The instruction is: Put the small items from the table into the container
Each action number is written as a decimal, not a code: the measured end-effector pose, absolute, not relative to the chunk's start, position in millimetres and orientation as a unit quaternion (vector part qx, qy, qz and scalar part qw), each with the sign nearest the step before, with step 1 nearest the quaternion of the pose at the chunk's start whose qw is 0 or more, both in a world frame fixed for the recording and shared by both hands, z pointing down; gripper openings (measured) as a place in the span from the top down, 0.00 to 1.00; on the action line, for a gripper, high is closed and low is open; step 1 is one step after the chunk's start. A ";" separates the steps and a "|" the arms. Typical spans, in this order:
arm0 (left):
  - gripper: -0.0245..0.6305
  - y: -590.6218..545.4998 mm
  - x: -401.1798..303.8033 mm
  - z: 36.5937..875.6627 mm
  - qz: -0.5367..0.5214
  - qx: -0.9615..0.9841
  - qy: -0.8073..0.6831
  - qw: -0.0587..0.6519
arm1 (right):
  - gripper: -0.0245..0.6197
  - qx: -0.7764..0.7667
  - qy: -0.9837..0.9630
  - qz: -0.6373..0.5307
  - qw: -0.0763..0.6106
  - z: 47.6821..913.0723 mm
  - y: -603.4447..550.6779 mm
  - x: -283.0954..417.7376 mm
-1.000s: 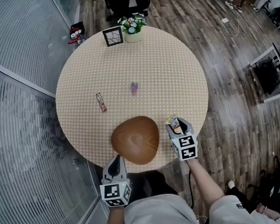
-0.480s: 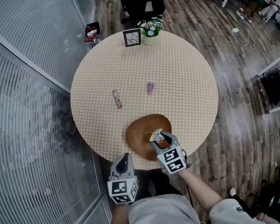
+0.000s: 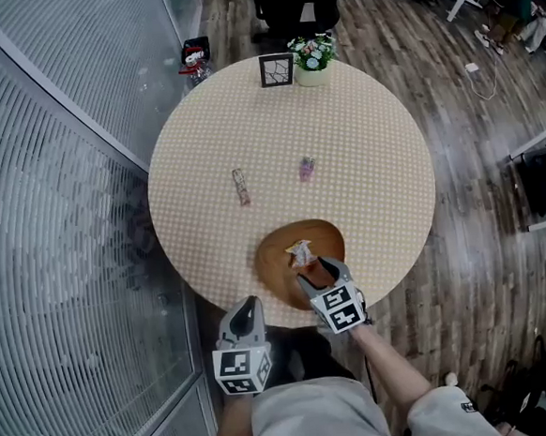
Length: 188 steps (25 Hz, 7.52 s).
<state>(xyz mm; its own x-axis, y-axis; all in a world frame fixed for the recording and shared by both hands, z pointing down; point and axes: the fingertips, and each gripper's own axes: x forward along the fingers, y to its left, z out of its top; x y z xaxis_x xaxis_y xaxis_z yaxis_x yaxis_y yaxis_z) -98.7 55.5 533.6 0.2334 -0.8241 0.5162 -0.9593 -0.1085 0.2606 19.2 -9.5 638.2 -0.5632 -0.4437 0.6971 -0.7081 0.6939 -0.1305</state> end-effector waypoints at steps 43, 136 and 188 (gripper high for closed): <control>0.95 -56.5 -108.4 542.3 0.135 0.743 -0.598 0.270 | 0.96 0.480 -0.842 0.190 0.157 497.3 -26.9 104.0; 0.77 -5.6 -63.7 528.0 0.155 0.779 -0.565 0.222 | 0.96 0.501 -0.827 0.208 0.151 513.2 -8.1 140.1; 0.96 -117.1 -201.2 521.7 0.158 0.737 -0.620 0.215 | 0.64 0.421 -0.747 0.381 0.346 706.2 -328.8 25.6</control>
